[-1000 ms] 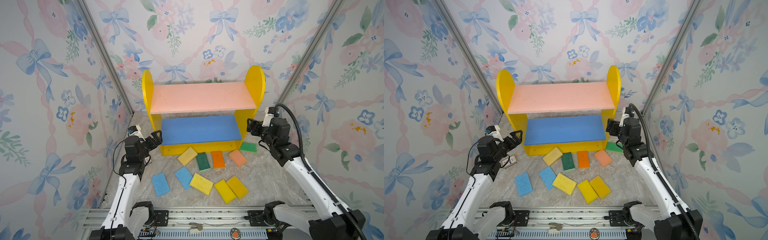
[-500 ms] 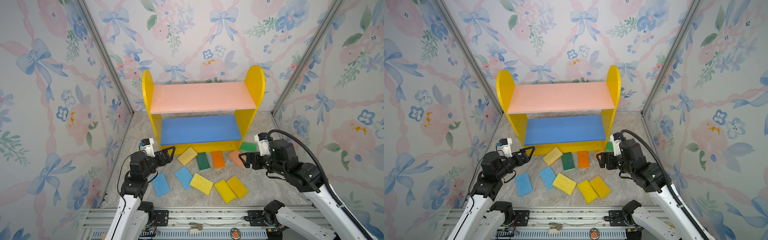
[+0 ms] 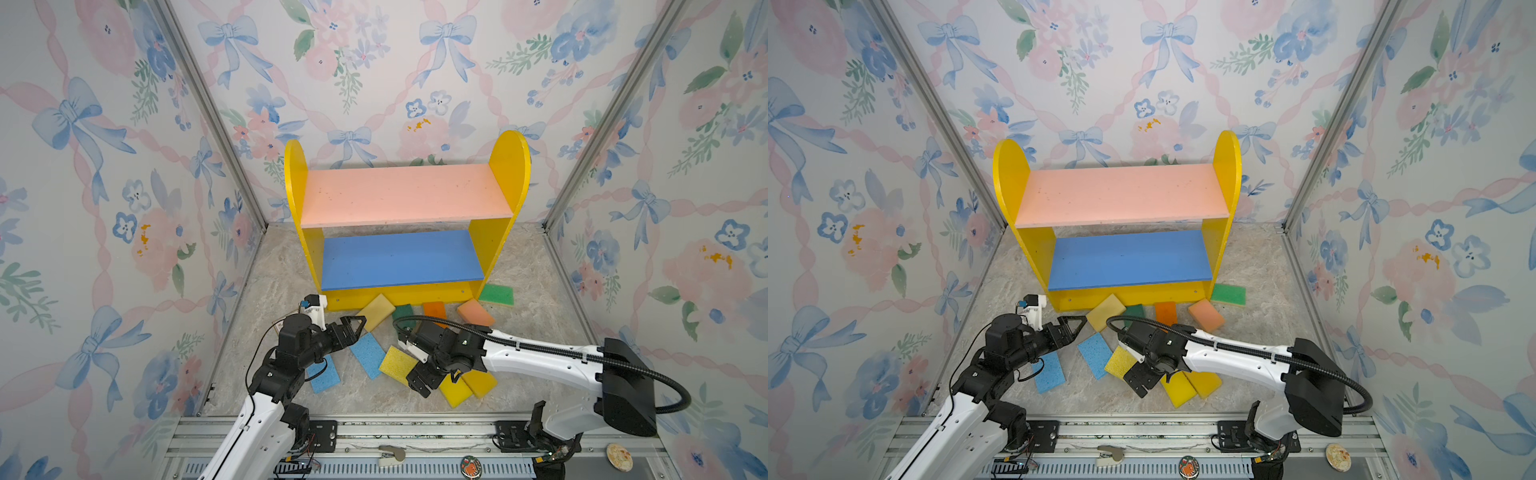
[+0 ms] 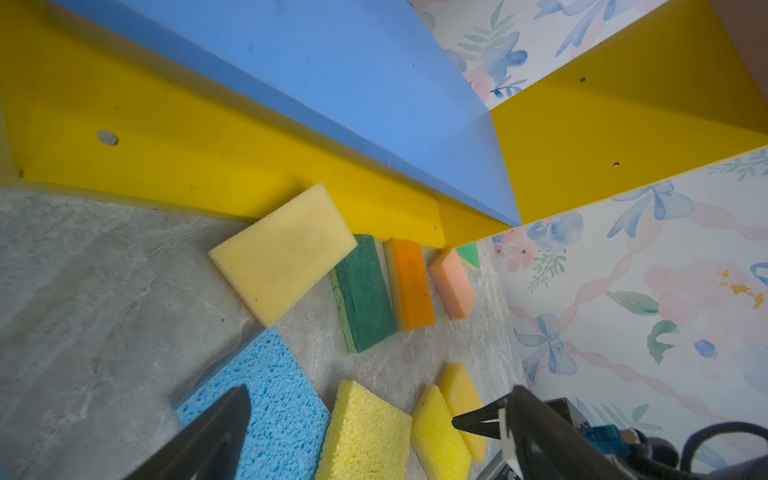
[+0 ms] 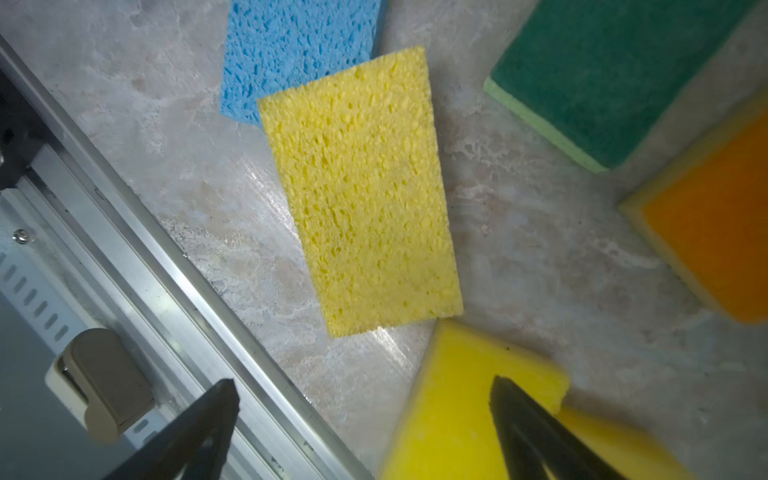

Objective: Place and organize the cleaning sponges onto the shelf
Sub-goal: 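Grasp the yellow cellulose sponge with the right gripper and lift it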

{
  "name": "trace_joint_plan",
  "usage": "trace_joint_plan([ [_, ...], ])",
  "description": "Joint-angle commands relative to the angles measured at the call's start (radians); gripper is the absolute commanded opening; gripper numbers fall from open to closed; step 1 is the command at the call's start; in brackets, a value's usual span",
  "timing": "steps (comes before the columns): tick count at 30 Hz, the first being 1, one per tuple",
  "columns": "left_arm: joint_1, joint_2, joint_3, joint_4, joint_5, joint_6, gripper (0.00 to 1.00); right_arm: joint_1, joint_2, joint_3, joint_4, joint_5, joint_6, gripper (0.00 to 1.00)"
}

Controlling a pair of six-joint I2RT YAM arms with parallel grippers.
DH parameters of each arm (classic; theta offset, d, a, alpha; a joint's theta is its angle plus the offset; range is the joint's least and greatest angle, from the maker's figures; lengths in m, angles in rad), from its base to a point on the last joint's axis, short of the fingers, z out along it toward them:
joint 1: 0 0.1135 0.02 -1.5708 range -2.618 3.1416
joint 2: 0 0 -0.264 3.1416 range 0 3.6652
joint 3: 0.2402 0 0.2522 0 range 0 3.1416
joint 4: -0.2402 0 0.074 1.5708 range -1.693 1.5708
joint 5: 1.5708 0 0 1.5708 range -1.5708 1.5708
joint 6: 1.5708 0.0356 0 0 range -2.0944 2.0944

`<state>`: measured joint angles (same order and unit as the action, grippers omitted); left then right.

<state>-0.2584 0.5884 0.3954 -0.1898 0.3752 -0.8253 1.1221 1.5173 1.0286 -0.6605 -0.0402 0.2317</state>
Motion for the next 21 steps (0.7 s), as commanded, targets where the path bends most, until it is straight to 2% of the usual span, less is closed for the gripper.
trace_joint_plan([
  [1, 0.048, -0.02, -0.02, -0.023, 0.015, -0.022, 0.98, 0.01, 0.048, 0.048, 0.076, 0.028, -0.083, 0.97],
  [4, 0.094, -0.04, -0.032, -0.028, 0.04, -0.03, 0.98, 0.01, 0.115, 0.067, 0.095, 0.029, -0.101, 0.97],
  [8, 0.104, -0.048, -0.029, -0.034, 0.042, -0.026, 0.98, 0.013, 0.182, 0.071, 0.122, 0.033, -0.108, 0.97],
  [21, 0.104, -0.048, -0.03, -0.034, 0.043, -0.026, 0.98, 0.013, 0.242, 0.042, 0.168, 0.095, -0.108, 0.99],
])
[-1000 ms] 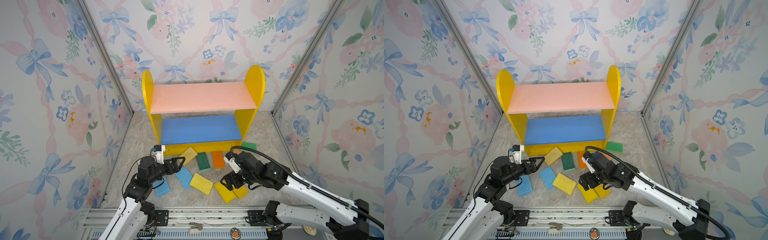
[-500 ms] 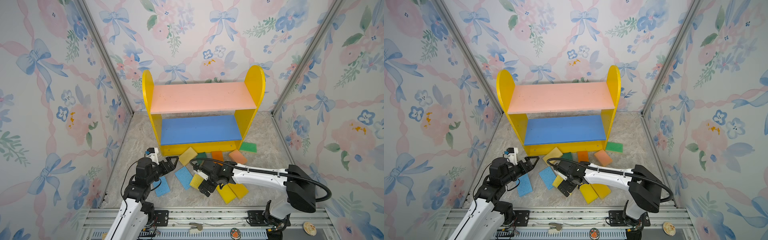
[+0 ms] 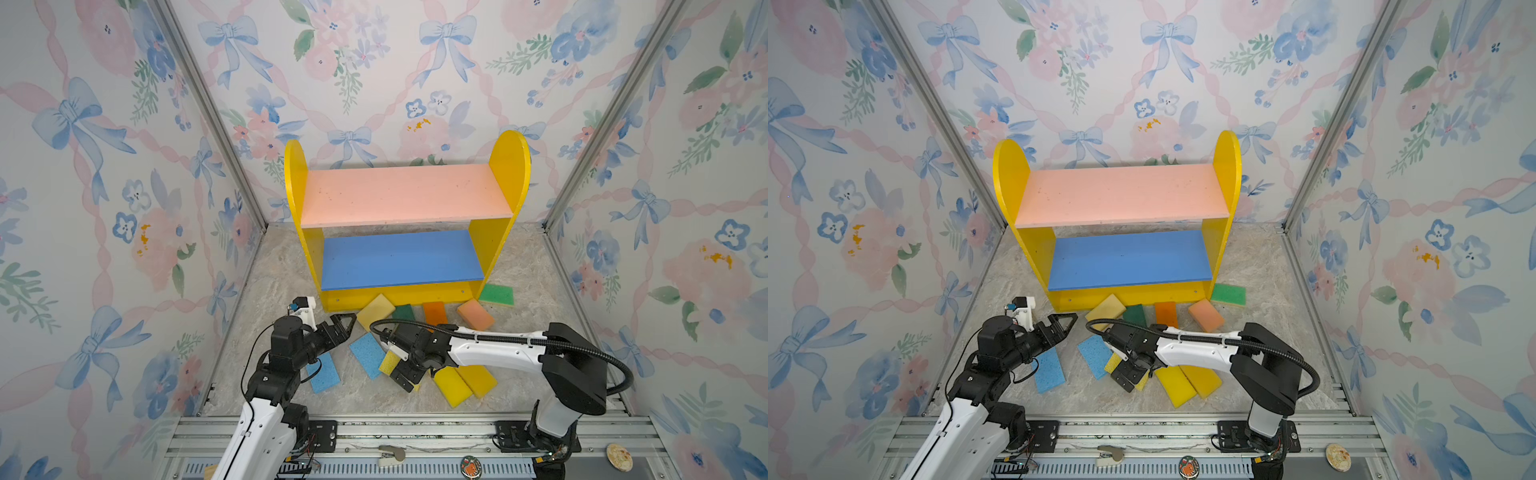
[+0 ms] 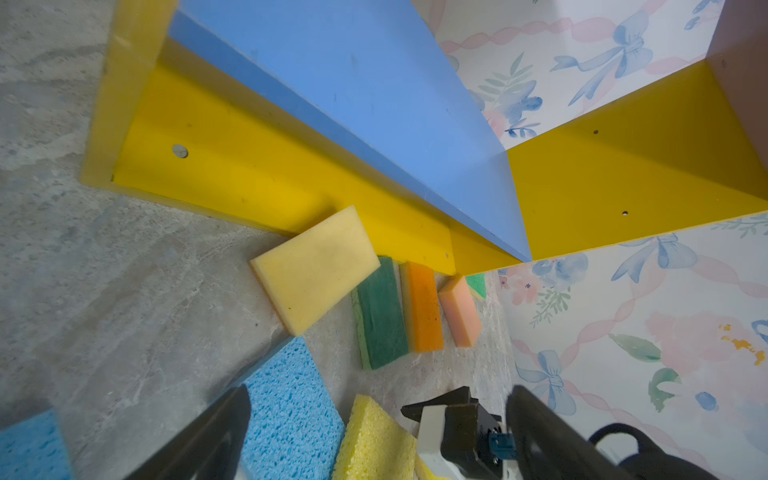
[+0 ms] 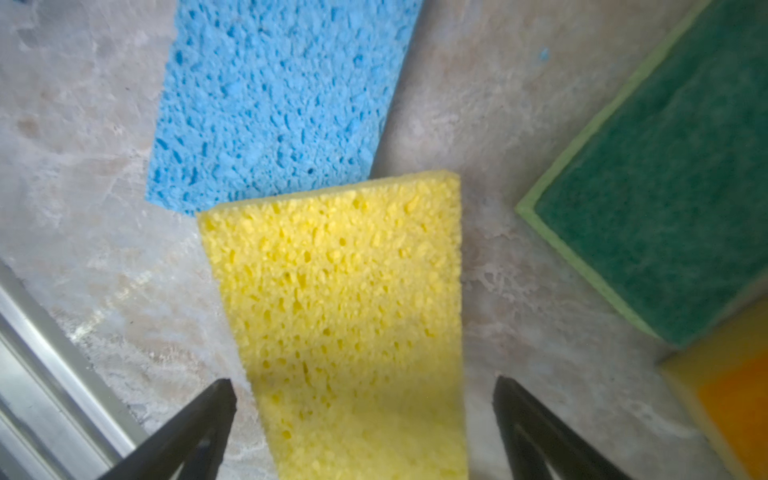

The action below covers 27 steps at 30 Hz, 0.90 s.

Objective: Place and organize the cleaning sponges onto the shelf

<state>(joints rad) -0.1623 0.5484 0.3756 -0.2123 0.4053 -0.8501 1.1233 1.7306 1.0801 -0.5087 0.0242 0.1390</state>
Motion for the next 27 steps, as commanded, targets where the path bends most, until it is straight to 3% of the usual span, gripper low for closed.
trace_joint_plan([
  [1, 0.007, -0.007, -0.01, -0.012, 0.015, 0.0, 0.98, 0.012, 0.034, -0.011, 0.019, 0.031, -0.015, 0.98],
  [7, 0.008, -0.005, -0.011, -0.012, 0.019, -0.001, 0.98, 0.017, 0.041, -0.031, 0.049, 0.052, -0.014, 0.93],
  [16, 0.007, -0.011, -0.012, -0.012, 0.032, 0.0, 0.98, 0.019, -0.035, -0.111, 0.134, 0.046, -0.001, 0.63],
  [22, -0.011, -0.005, -0.003, -0.009, 0.059, 0.012, 0.98, 0.002, -0.138, -0.132, 0.124, 0.062, 0.012, 0.63],
  [27, -0.11, 0.033, 0.059, -0.007, 0.003, 0.006, 0.98, -0.08, -0.256, -0.142, 0.099, 0.027, 0.051, 0.64],
])
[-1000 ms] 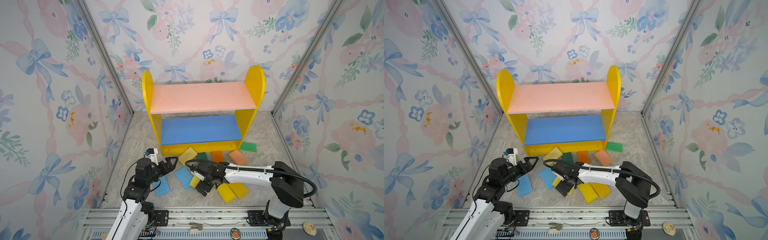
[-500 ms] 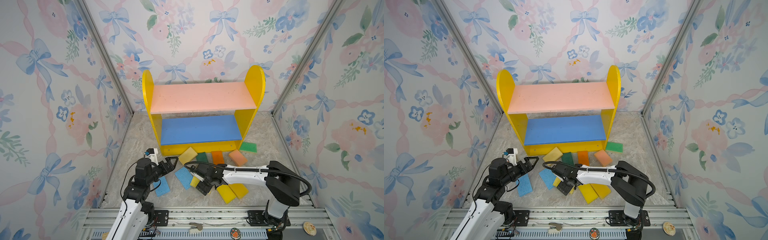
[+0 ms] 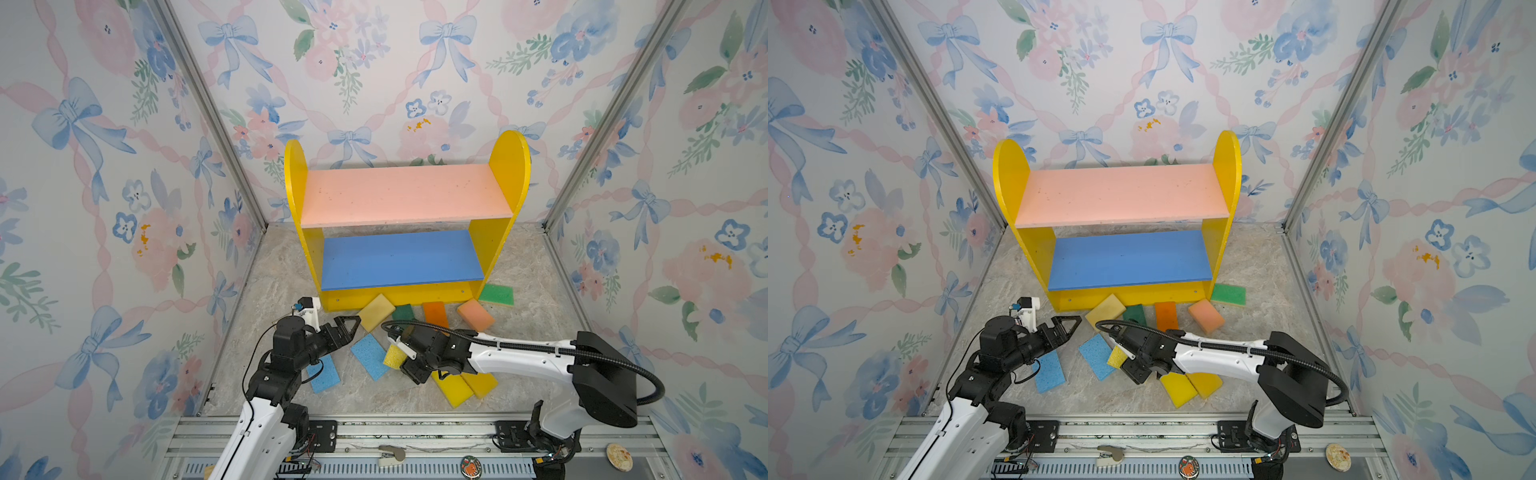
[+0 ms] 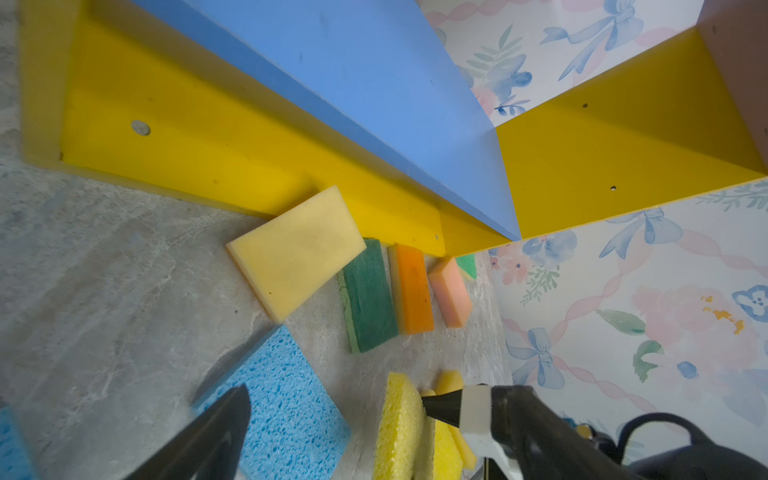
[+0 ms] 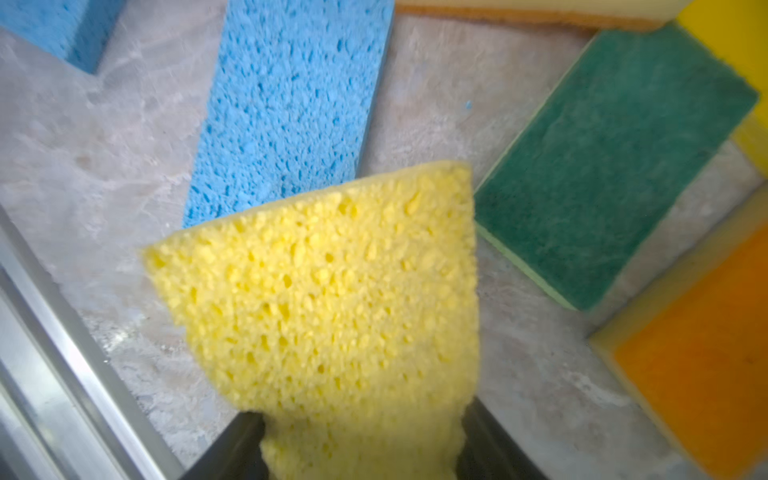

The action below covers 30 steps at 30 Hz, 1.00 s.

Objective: Place and organize the cleaning sponges onto the shelf

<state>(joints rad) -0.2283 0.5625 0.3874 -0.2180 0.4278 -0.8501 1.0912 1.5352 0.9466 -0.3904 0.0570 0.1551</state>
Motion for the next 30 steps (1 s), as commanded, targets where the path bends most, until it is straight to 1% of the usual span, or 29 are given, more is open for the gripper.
trace_joint_plan([
  [1, -0.077, 0.031, 0.067, 0.001, -0.039, 0.001, 0.98, -0.069, -0.084, -0.003, -0.034, -0.006, 0.047, 0.64],
  [2, -0.114, 0.065, 0.087, 0.006, -0.06, -0.006, 0.98, -0.085, -0.104, 0.007, -0.048, -0.009, 0.055, 0.65],
  [6, -0.277, 0.12, 0.137, 0.069, -0.157, -0.046, 0.98, -0.139, -0.151, 0.055, -0.074, -0.05, 0.103, 0.66],
  [10, -0.433, 0.162, 0.15, 0.158, -0.262, -0.114, 0.98, -0.149, -0.172, 0.106, -0.087, -0.062, 0.14, 0.66],
  [12, -0.494, 0.185, 0.146, 0.201, -0.304, -0.148, 0.95, -0.151, -0.183, 0.118, -0.08, -0.076, 0.149, 0.67],
  [14, -0.531, 0.206, 0.138, 0.246, -0.32, -0.174, 0.9, -0.151, -0.194, 0.122, -0.07, -0.082, 0.156, 0.67],
  [16, -0.552, 0.22, 0.131, 0.284, -0.339, -0.195, 0.82, -0.152, -0.203, 0.124, -0.063, -0.089, 0.16, 0.67],
  [19, -0.561, 0.236, 0.129, 0.322, -0.358, -0.214, 0.74, -0.152, -0.217, 0.123, -0.047, -0.112, 0.168, 0.67],
  [22, -0.562, 0.249, 0.126, 0.352, -0.371, -0.228, 0.71, -0.151, -0.235, 0.118, -0.038, -0.12, 0.175, 0.66],
  [27, -0.568, 0.298, 0.121, 0.411, -0.36, -0.245, 0.67, -0.147, -0.254, 0.118, -0.039, -0.119, 0.176, 0.66],
  [30, -0.571, 0.317, 0.109, 0.458, -0.358, -0.261, 0.58, -0.145, -0.253, 0.119, -0.044, -0.118, 0.177, 0.66],
])
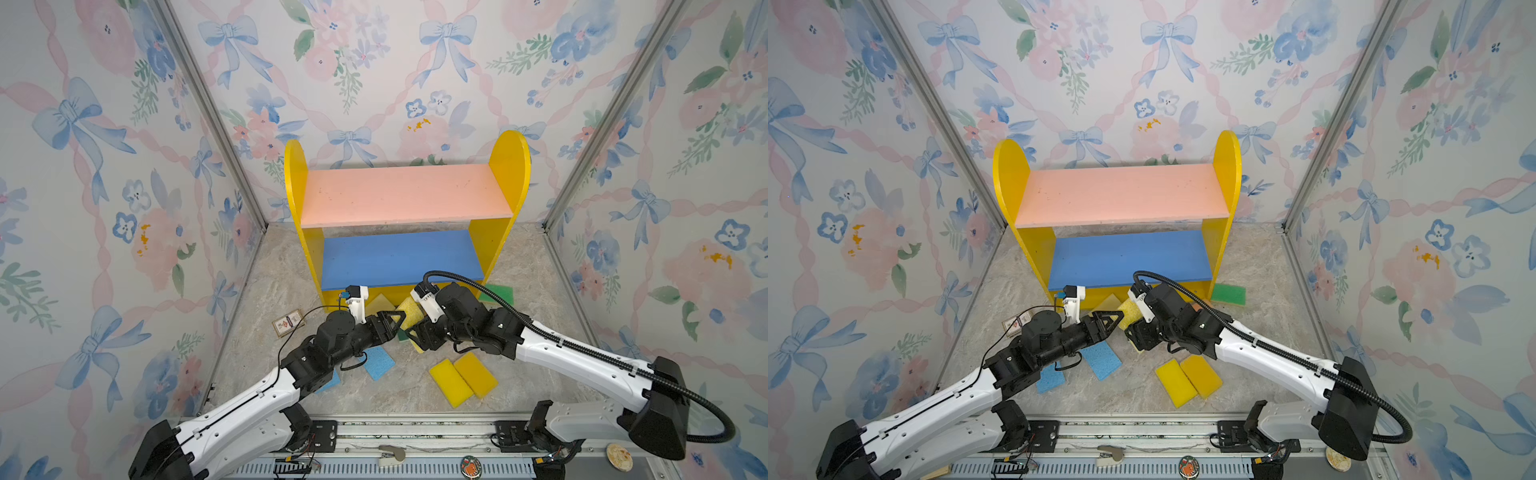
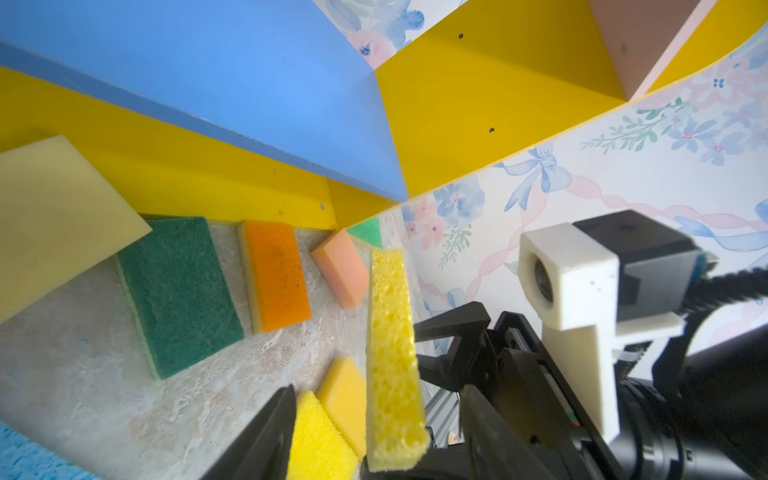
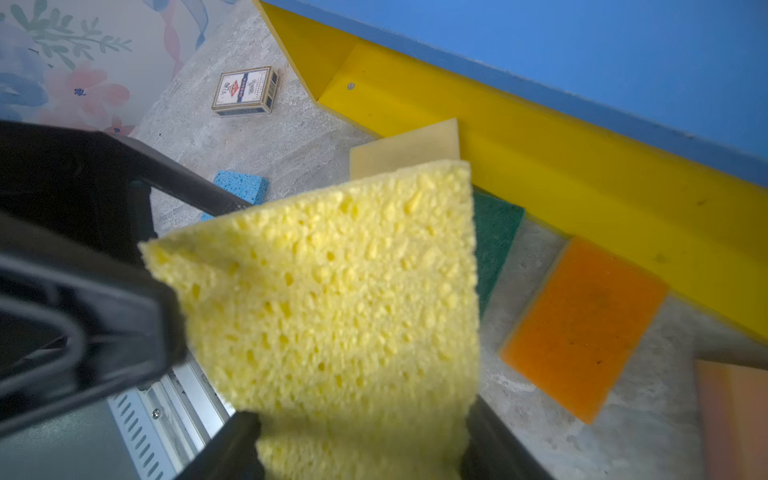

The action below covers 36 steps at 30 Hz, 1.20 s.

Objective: Place and organize the cleaning sponges onto the shelf

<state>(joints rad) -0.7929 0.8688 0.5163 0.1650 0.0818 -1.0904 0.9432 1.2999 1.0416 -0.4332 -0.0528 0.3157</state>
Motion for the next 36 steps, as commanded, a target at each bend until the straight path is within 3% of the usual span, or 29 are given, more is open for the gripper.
trace_joint_plan([
  [1, -0.007, 0.014, -0.024, 0.089, -0.012, -0.026, 0.55, 0.003, -0.019, 0.025, 0.0, -0.009, 0.017, 0.66],
  [9, -0.009, 0.043, -0.019, 0.106, 0.002, -0.017, 0.28, 0.003, -0.014, 0.027, -0.005, -0.01, 0.011, 0.66],
  [13, -0.009, 0.044, -0.025, 0.105, 0.001, -0.017, 0.21, 0.003, -0.009, 0.029, -0.004, -0.007, 0.011, 0.67],
  [18, -0.009, 0.041, -0.03, 0.103, -0.003, -0.017, 0.0, 0.004, -0.007, 0.037, -0.008, -0.009, 0.014, 0.84],
  [23, 0.002, 0.037, -0.015, 0.057, -0.008, 0.033, 0.0, -0.027, -0.048, 0.04, -0.004, -0.056, 0.027, 0.95],
  [25, 0.039, 0.04, 0.022, 0.003, 0.053, 0.096, 0.0, -0.065, -0.087, 0.03, -0.001, -0.118, 0.043, 0.97],
  [28, 0.165, 0.043, 0.066, -0.073, 0.231, 0.162, 0.0, -0.159, -0.158, 0.004, -0.002, -0.27, 0.074, 0.99],
  [32, 0.362, 0.039, 0.065, -0.056, 0.518, 0.151, 0.0, -0.276, -0.221, -0.035, -0.019, -0.486, 0.104, 0.98],
  [36, 0.429, 0.072, 0.069, 0.048, 0.727, 0.092, 0.0, -0.313, -0.26, -0.103, 0.041, -0.606, 0.153, 0.96],
])
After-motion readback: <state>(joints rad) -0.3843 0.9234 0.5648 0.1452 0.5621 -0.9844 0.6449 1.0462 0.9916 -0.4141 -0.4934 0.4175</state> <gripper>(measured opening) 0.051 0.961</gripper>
